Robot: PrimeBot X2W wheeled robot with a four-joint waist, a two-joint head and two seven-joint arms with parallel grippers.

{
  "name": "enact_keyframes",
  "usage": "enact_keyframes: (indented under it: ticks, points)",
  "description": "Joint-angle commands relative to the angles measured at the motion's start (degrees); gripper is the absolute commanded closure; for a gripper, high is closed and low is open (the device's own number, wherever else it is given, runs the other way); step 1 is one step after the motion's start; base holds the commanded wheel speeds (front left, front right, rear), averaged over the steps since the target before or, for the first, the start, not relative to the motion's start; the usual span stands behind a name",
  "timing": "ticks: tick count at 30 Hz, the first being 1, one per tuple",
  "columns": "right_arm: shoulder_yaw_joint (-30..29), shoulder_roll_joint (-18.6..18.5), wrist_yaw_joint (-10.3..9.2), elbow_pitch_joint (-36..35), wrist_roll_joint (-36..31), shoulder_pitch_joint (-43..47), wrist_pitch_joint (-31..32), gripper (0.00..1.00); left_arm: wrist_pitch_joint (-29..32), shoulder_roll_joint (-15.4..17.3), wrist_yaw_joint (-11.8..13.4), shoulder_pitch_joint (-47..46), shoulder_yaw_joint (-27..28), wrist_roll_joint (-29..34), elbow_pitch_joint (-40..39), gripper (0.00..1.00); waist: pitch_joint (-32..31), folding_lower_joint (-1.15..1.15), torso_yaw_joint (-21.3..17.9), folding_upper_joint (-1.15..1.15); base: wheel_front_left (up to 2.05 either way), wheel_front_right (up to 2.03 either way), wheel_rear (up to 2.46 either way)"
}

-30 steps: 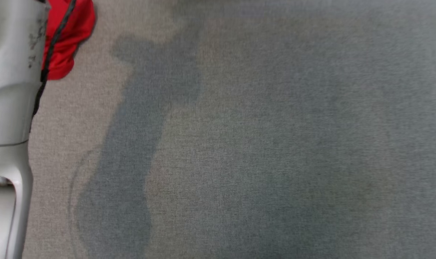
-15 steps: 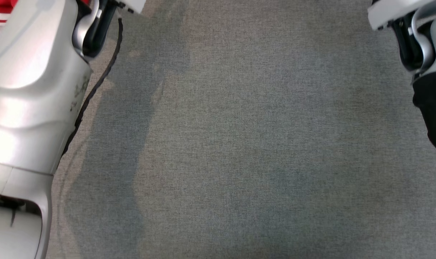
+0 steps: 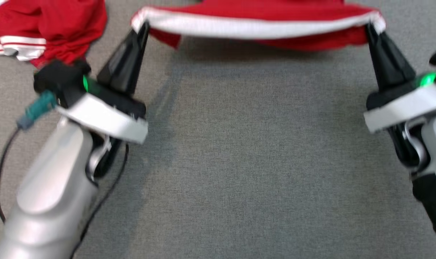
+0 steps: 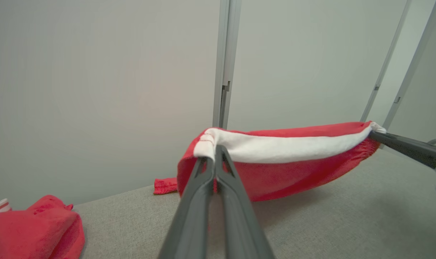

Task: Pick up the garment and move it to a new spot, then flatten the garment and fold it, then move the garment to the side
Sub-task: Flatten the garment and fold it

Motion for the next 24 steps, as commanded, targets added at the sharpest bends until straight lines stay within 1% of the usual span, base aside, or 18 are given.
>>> enact_keyframes:
  ticks: [1,4,5,9,12,14,15,18,21,24]
  points:
    - [-1.12,-0.84,0.01,-1.78,-0.18,3.87,-0.29,1.0,-0.25,-0.07,0.53,4.05,1.35,0.17,-2.04,1.0,-2.55,0.0,0.29,0.0,0.0,0.0,0.0]
    - [-3.45,-0.9,0.01,-4.88,-0.11,11.01,-0.29,1.0,-0.25,-0.72,1.4,12.31,2.88,1.39,-6.12,1.0,-4.94,0.0,0.67,0.0,0.0,0.0,0.0]
    - [-4.99,-0.46,0.01,-6.76,-0.58,15.64,-0.29,1.0,-0.25,-1.3,1.98,17.58,3.62,2.51,-8.89,1.0,-6.49,0.0,0.89,0.0,0.0,0.0,0.0]
    - [-7.61,1.42,0.01,-10.41,-1.23,23.75,-0.3,1.0,-0.26,-3.52,3.19,27.34,5.2,4.25,-13.65,1.0,-9.4,0.0,1.07,0.0,0.0,0.0,0.0]
    - [-9.39,3.09,0.01,-12.84,-1.49,29.23,-0.29,1.0,-0.19,-4.72,3.38,33.26,4.77,6.39,-15.81,1.0,-11.41,0.0,1.4,0.0,0.0,0.0,0.0]
    - [-10.3,4.0,0.01,-14.38,-2.03,32.61,-0.29,1.0,-0.2,-4.94,3.51,36.06,4.8,7.58,-16.76,1.0,-12.59,0.0,1.55,0.0,0.0,0.0,0.0]
    - [-10.3,4.0,0.01,-14.38,-2.03,32.61,-0.29,1.0,-0.2,-4.94,3.51,36.06,4.8,7.58,-16.76,1.0,-12.59,0.0,1.55,0.0,0.0,0.0,0.0]
    - [-11.35,5.14,0.01,-16.47,-2.49,37.82,-0.29,1.0,-0.19,-5.59,3.89,40.22,5.76,8.56,-18.43,1.0,-14.16,0.0,1.66,0.0,0.0,0.0,0.0]
    - [-12.54,6.12,0.01,-18.56,-2.18,42.55,-0.29,1.0,-0.19,-5.18,4.15,43.59,6.31,9.64,-19.75,1.0,-15.2,0.0,1.84,0.0,0.0,0.0,0.0]
    - [-12.41,6.03,0.01,-19.96,-2.23,46.09,-0.29,1.0,-0.19,-4.66,4.23,46.18,6.81,10.23,-20.78,1.0,-16.18,0.0,1.38,0.0,0.0,0.0,0.0]
